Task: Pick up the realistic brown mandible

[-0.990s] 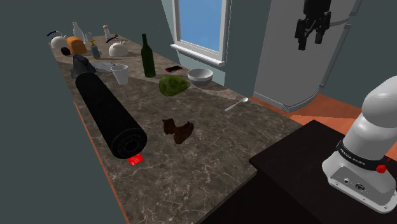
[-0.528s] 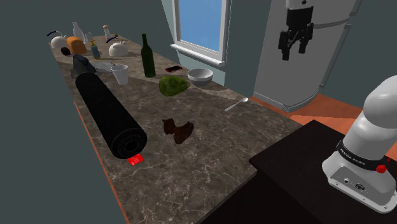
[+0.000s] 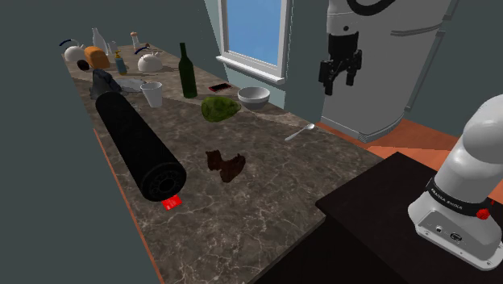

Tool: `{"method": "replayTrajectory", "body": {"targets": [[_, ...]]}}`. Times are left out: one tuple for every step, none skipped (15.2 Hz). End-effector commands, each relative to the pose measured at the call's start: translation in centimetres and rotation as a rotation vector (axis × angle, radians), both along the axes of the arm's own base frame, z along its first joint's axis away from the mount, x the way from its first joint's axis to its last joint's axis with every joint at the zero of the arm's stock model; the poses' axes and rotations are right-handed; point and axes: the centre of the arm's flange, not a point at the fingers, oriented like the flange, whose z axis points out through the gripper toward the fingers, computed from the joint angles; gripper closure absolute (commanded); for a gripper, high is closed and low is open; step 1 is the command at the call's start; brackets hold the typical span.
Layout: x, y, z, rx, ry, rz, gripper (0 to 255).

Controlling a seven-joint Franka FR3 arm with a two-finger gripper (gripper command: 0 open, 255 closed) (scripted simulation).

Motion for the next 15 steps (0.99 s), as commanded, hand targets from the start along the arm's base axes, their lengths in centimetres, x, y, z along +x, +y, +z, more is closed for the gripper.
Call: {"method": "replayTrajectory", "body": {"targets": [[0.8,2.2,-1.7,0.001,-0.006,0.006,0],[1.3,3.2,-2.4,0.001,-0.009,0.009,0],[1.7,4.2,-3.1,0.001,-0.012,0.013,0],[2.1,5.2,-3.8,0.001,-0.015,0.016,0],[2.6,6.3,-4.5,0.001,-0.018,0.019,0],[3.0,7.3,-5.2,0.001,-0.020,0.022,0],[3.4,8.3,-5.9,0.000,-0.023,0.026,0],[3.8,9.4,-6.5,0.000,-0.026,0.029,0],[4.3,10.4,-7.2,0.000,-0.029,0.032,0],[4.7,11.4,-7.9,0.000,-0.032,0.035,0],[5.1,12.4,-8.6,0.000,-0.034,0.039,0],[5.5,13.5,-9.3,0.000,-0.037,0.042,0],[6.0,14.5,-9.9,0.000,-0.040,0.045,0],[6.4,15.5,-10.6,0.000,-0.043,0.048,0],[6.8,16.6,-11.3,0.000,-0.046,0.052,0]]}}
